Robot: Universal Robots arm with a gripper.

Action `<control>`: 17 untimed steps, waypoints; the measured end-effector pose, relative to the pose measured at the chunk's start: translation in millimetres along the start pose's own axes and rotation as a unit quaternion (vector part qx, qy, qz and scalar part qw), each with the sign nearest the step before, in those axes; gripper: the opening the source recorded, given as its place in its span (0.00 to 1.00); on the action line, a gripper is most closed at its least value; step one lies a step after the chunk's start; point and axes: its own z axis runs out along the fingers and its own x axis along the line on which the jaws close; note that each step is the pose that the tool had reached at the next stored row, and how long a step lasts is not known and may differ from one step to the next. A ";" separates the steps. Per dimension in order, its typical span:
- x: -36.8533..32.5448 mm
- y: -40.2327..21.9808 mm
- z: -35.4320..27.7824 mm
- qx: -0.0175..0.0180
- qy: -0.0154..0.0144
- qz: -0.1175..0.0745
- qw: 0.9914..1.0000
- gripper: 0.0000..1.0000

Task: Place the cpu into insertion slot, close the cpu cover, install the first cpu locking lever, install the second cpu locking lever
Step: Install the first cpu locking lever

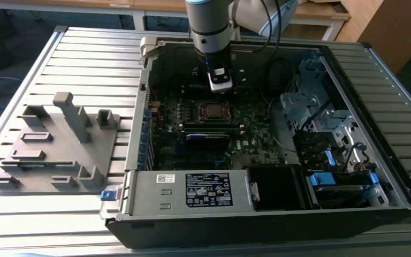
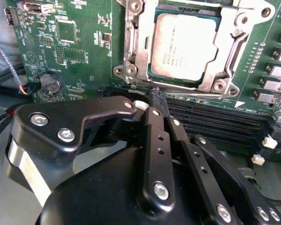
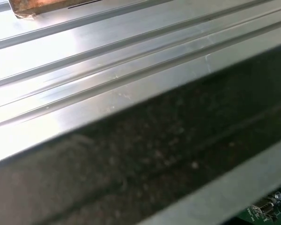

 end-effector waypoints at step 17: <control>4.6 1.9 -0.8 -0.005 -0.001 0.005 1.000 0.11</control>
